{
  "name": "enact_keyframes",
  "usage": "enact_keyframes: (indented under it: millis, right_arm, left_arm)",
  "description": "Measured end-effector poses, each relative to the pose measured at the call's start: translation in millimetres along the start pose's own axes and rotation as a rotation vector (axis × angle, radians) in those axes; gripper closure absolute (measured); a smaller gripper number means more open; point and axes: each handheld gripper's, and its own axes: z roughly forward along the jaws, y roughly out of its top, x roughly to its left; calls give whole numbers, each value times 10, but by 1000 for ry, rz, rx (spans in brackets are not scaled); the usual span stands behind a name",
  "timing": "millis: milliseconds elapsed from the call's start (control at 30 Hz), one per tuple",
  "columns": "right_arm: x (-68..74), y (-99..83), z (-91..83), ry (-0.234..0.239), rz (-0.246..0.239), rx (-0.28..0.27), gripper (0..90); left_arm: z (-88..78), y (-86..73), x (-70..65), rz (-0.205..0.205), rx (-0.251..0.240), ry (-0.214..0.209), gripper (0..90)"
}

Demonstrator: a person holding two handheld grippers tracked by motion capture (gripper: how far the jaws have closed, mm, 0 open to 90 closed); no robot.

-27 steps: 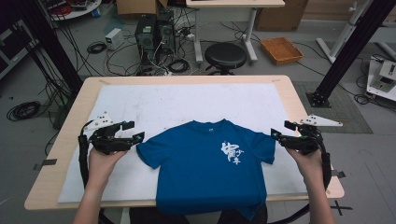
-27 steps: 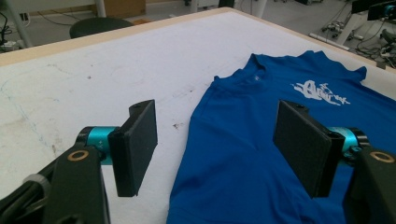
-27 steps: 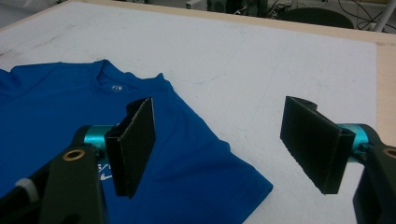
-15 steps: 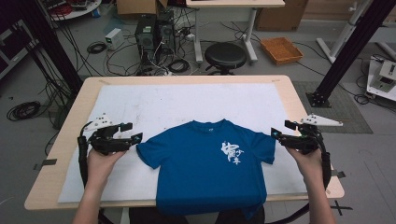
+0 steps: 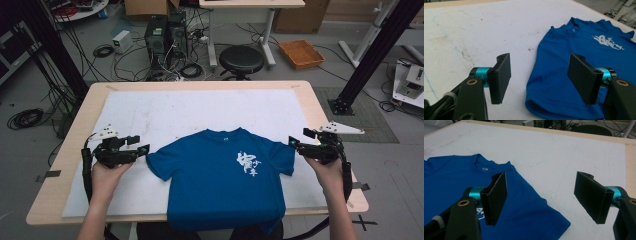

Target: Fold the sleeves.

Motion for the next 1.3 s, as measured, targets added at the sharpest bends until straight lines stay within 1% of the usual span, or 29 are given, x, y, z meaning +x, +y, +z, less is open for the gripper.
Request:
enact_keyframes:
  millis: [67, 100, 167, 233, 267, 300, 400, 500, 567, 600, 633, 667, 700, 733, 767, 800, 867, 933, 967, 1000, 1033, 1067, 1100, 1133, 1167, 1200, 1233, 1267, 1300]
  right_arm:
    - [0, -1, -8, -8, 8, -2, 263]
    - [-3, -1, -14, -15, 8, -6, 263]
    - [-8, -2, -20, -20, 12, -10, 263]
    - [-10, -4, -21, -23, 13, -9, 263]
    - [-10, -7, -18, -24, 13, -8, 263]
    - [-10, -8, -16, -22, 12, -6, 264]
    - [-5, -8, -10, -21, 10, -5, 264]
    - [-4, -8, -8, -21, 7, -5, 264]
    - [-3, -8, -7, -22, 8, -5, 264]
    - [-3, -8, -7, -22, 8, -5, 264]
    - [-1, -8, -7, -23, 8, -7, 264]
    - [-1, -8, -7, -23, 8, -7, 264]
    - [1, -8, -9, -24, 7, -7, 264]
    - [1, -8, -9, -24, 7, -7, 264]
    - [4, -7, -11, -25, 9, -6, 264]
    - [4, -7, -11, -25, 9, -6, 264]
    - [3, -7, -13, -25, 9, -6, 264]
    - [0, -7, -13, -26, 7, -8, 264]
    - [-3, -8, -16, -27, 8, -8, 264]
    - [-4, -7, -18, -27, 8, -7, 264]
    - [-4, -6, -22, -26, 10, -8, 264]
    - [-5, -5, -27, -28, 9, -11, 264]
    - [-7, -3, -31, -28, 10, -11, 264]
    - [-7, 0, -35, -29, 12, -12, 264]
    - [-7, 0, -35, -29, 12, -12, 264]
    - [-4, 6, -43, -30, 12, -13, 264]
    - [-3, 9, -47, -32, 12, -15, 264]
    - [-2, 11, -51, -32, 10, -15, 264]
    - [-1, 11, -53, -33, 10, -15, 264]
  left_arm:
    - [38, -28, 24, -22, 44, 2, 376]
    - [38, -28, 24, -22, 44, 2, 389]
    - [87, -75, 42, -54, 87, 8, 427]
    - [122, -102, 63, -83, 131, 26, 438]
    - [138, -119, 75, -102, 145, 22, 452]
    - [138, -119, 75, -102, 145, 22, 475]
    - [177, -154, 93, -152, 190, 18, 508]
    - [219, -169, 87, -165, 212, 21, 537]
    - [231, -171, 86, -162, 221, 23, 576]
    - [244, -175, 84, -163, 225, 24, 576]
    - [259, -180, 80, -170, 225, 24, 635]
    - [267, -183, 82, -163, 231, 21, 635]
    - [273, -186, 79, -153, 231, 19, 730]
    - [273, -186, 79, -153, 231, 19, 786]
    - [262, -182, 70, -156, 218, -4, 844]
    - [262, -182, 70, -156, 218, -4, 873]
    - [239, -155, 42, -191, 192, -40, 878]
    - [231, -142, 32, -196, 188, -49, 880]
    - [223, -125, 20, -204, 183, -66, 880]
    - [201, -72, -25, -230, 149, -109, 880]
    - [192, -28, -58, -235, 129, -131, 880]
    - [192, -28, -58, -235, 129, -131, 880]
    - [188, 74, -155, -239, 90, -172, 880]
    - [188, 74, -155, -239, 90, -172, 880]
    - [207, 124, -209, -239, 76, -197, 880]
    - [280, 215, -335, -233, 69, -225, 880]
    - [280, 215, -335, -233, 69, -225, 880]
    - [403, 279, -466, -253, 51, -269, 880]
    - [480, 306, -537, -260, 53, -291, 880]
